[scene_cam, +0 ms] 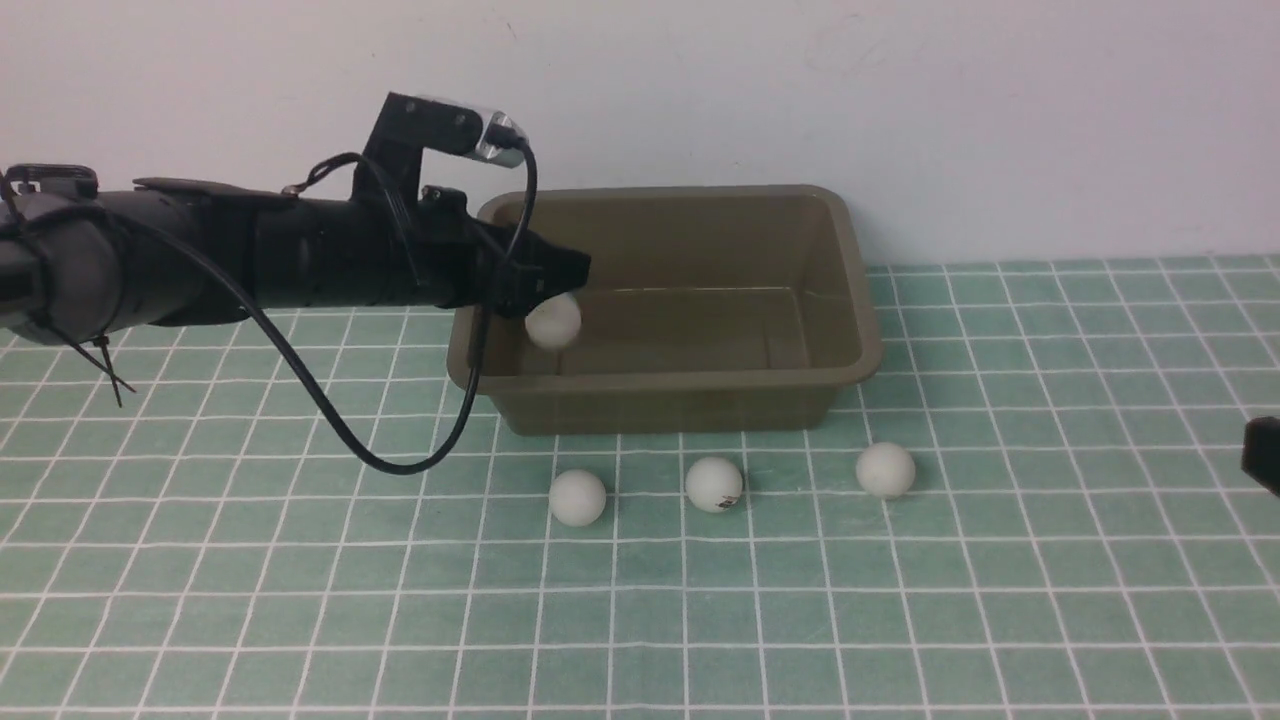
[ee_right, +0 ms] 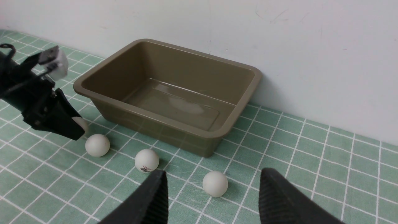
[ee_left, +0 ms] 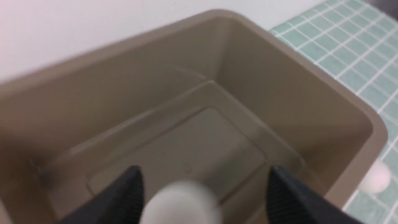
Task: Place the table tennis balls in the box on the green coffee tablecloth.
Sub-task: 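Drop the ball into the bin, then reach for and grasp a ping pong ball on the table beside the basket, then drop the ball into the bin, then reach for and grasp a ping pong ball on the table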
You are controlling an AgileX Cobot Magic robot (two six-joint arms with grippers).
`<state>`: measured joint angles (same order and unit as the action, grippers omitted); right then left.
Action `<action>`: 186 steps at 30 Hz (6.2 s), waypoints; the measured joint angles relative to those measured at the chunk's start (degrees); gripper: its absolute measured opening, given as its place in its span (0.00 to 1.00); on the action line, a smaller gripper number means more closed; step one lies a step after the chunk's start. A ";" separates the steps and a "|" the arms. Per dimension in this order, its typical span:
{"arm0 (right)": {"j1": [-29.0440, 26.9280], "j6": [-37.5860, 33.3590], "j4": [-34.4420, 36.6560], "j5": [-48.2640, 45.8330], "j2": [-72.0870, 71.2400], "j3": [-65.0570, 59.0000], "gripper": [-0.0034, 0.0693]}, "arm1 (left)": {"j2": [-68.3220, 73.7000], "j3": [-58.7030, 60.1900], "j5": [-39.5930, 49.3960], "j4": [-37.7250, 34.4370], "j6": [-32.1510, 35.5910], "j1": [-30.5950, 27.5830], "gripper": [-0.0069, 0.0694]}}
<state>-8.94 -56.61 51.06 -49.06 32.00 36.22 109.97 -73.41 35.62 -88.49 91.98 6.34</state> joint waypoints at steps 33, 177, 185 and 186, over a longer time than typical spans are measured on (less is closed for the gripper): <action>0.00 -1.48 0.00 0.22 0.00 0.00 0.55 | -27.96 12.88 24.72 40.18 -43.88 -1.69 0.33; 3.01 -9.91 4.25 -2.23 32.16 8.04 0.61 | -40.01 1.73 26.57 75.56 -68.64 2.88 0.38; 15.27 2.40 -10.46 -1.03 45.61 20.53 0.63 | -40.01 1.73 27.20 71.60 -66.24 2.88 0.51; 16.03 4.27 -12.46 -0.75 46.86 21.71 0.63 | -40.01 1.73 27.32 71.21 -66.24 2.88 0.51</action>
<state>7.09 -52.34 38.60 -49.81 78.86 57.93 69.97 -71.69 62.94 -17.28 25.75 9.22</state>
